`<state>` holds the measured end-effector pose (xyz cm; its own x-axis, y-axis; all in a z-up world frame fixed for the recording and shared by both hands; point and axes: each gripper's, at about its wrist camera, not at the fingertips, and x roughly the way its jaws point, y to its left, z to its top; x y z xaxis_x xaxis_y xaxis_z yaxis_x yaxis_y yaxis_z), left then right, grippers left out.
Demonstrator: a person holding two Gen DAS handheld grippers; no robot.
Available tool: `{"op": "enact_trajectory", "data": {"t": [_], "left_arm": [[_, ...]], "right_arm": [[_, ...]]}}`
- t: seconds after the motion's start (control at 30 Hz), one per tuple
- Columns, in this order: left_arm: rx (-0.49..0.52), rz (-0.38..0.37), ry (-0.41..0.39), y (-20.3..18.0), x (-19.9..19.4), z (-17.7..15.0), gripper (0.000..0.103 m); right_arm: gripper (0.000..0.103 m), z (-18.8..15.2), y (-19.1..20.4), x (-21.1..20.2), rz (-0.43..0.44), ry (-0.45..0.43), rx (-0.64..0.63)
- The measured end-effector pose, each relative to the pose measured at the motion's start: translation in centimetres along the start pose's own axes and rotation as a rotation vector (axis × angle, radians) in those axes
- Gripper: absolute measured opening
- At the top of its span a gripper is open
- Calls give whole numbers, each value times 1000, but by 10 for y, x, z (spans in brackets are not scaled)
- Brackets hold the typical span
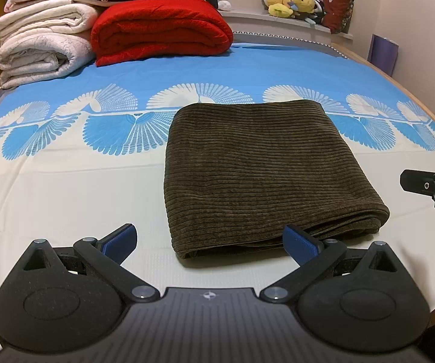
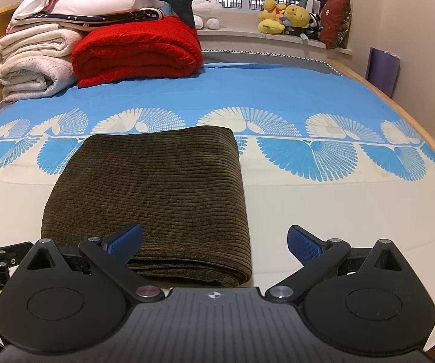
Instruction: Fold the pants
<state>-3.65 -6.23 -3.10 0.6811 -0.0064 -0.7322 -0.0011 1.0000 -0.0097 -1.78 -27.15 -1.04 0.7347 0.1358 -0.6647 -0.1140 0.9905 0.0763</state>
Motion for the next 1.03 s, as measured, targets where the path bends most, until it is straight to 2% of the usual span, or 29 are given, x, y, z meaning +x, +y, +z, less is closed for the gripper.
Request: {"op": "enact_trajectory", "data": {"t": [1.03], "left_arm": [[14,-3,-3,-1,2,-3,103]], "right_arm": [[101,0,2,1,1,2,-4]]}}
